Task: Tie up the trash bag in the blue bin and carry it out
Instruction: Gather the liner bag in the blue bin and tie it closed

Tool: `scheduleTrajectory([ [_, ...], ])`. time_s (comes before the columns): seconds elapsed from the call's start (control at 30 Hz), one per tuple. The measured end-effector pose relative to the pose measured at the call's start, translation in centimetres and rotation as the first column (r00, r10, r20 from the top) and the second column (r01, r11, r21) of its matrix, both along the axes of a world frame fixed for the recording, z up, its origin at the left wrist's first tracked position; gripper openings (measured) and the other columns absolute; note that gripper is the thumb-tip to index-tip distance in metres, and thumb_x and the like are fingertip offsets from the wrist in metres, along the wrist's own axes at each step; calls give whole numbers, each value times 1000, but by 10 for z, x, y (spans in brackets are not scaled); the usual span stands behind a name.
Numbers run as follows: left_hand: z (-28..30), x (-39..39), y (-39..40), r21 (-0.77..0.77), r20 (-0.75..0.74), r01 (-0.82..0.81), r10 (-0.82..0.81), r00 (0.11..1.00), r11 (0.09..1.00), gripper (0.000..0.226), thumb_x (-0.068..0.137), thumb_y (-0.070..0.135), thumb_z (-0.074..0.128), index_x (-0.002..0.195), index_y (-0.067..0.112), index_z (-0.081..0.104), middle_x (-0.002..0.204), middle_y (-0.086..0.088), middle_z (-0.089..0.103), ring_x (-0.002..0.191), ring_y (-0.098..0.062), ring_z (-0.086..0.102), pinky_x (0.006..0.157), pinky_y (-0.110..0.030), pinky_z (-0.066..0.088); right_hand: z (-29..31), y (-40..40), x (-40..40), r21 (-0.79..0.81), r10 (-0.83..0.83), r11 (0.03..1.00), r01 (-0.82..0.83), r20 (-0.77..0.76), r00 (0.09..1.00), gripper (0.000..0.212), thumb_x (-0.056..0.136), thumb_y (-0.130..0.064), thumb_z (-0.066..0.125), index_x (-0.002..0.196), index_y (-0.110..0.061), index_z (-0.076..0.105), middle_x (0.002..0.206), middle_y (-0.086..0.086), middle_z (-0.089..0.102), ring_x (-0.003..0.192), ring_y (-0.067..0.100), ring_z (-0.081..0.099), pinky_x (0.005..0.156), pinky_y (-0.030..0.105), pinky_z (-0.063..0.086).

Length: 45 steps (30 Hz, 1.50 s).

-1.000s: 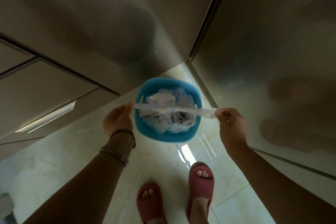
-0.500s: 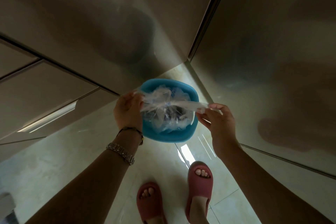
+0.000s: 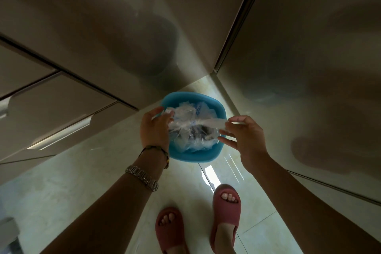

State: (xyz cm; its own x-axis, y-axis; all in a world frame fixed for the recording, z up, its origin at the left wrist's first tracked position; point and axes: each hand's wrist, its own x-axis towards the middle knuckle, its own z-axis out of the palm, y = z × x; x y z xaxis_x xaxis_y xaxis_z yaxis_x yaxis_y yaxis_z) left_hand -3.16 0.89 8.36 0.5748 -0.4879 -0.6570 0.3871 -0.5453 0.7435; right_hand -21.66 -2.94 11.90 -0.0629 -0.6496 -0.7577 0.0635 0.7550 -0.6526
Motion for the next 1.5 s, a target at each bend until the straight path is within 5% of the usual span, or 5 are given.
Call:
scheduleTrajectory([
  [0.2, 1, 2, 3, 120, 93, 104, -115, 989, 987, 18, 79, 20, 66, 61, 16, 66, 52, 2, 57, 57, -17, 48, 69, -30, 42, -4, 2, -6, -42, 151, 986, -161, -183, 971, 27, 75, 6, 66, 93, -14, 65, 85, 8, 66, 81, 22, 64, 80, 35, 57],
  [0.7, 31, -24, 4, -32, -49, 404, -405, 913, 914, 30, 81, 7, 68, 107, 10, 55, 92, 7, 62, 84, -7, 59, 61, -5, 49, 4, 6, 13, 2, 246, 969, -246, -28, 969, 7, 79, -6, 67, 79, -11, 71, 87, 16, 68, 82, 24, 61, 76, 31, 53],
  [0.87, 25, -36, 8, -75, -68, 434, -439, 896, 898, 43, 77, 2, 70, 112, 15, 48, 123, -5, 62, 120, -22, 56, 98, -36, 49, 4, 7, 22, -2, 288, 958, -288, -14, 958, 16, 85, -15, 65, 98, -7, 70, 99, 16, 72, 86, 20, 69, 67, 19, 57],
  [1.33, 24, -21, 3, -16, 138, 531, -524, 841, 847, 33, 69, 10, 79, 89, 20, 55, 80, 14, 59, 77, -4, 58, 58, -3, 46, -3, 1, 17, -38, 469, 870, -491, -242, 849, 33, 72, -19, 78, 103, -12, 69, 95, 3, 67, 95, 24, 67, 90, 42, 56],
  [1.5, 27, -21, -2, -16, 182, 518, -507, 843, 855, 23, 74, 10, 74, 92, 14, 59, 77, 14, 59, 72, 2, 55, 55, 1, 44, 1, 0, 14, -53, 573, 792, -608, -280, 770, 35, 75, -18, 76, 108, -15, 64, 70, -8, 56, 60, 0, 61, 54, 7, 44],
])
